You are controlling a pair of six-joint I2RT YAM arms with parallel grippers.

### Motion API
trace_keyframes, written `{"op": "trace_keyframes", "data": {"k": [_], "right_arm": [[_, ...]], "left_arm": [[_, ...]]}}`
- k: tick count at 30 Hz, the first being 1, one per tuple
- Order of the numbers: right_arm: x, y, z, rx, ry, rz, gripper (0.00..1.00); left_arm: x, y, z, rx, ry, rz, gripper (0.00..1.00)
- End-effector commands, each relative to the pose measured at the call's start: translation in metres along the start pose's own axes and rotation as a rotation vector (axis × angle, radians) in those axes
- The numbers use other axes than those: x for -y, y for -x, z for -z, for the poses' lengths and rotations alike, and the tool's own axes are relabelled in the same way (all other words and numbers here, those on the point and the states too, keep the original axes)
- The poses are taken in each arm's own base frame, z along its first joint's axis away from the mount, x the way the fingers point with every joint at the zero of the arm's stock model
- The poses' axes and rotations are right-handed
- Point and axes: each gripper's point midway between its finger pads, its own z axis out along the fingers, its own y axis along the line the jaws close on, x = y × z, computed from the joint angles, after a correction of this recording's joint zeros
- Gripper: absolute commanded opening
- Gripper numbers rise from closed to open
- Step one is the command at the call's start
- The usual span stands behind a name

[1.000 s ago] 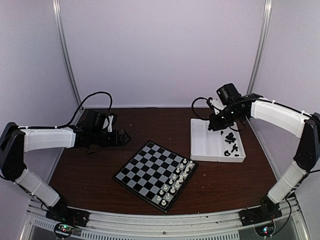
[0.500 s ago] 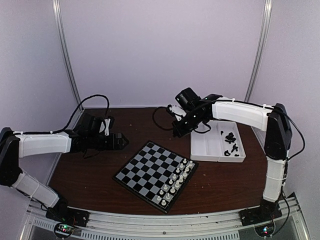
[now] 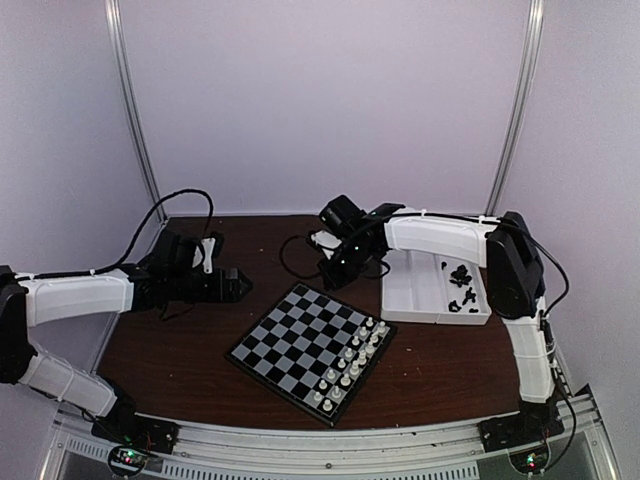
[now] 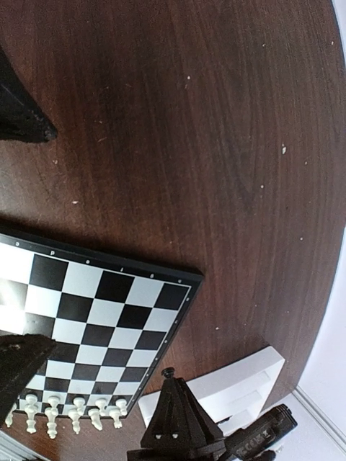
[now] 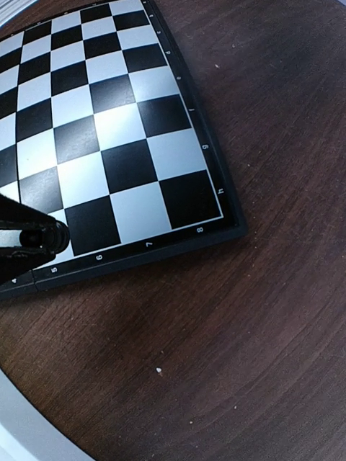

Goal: Set up the chess pieces on the board
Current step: Place the chess piece on the chessboard.

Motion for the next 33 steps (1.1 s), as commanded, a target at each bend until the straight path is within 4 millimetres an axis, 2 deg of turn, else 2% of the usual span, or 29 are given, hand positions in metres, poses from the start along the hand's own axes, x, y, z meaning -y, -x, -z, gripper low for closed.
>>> {"op": "trace_keyframes", "data": {"k": [1, 17, 33], "right_arm": [[-0.01, 0.004, -0.006, -0.006, 0.012, 0.027, 0.07], [-0.011, -0.012, -0.038, -0.074, -0.002, 0.033, 0.07], [-0.012, -0.011, -0.046, -0.075, 0.003, 0.034, 0.07]], "left_arm": [[0.001, 0.004, 0.003, 0.027, 0.003, -0.037, 0.92], [-0.002, 0.002, 0.002, 0.021, 0.016, -0.059, 0.92], [-0.003, 0.001, -0.001, 0.015, 0.019, -0.061, 0.92]]}}
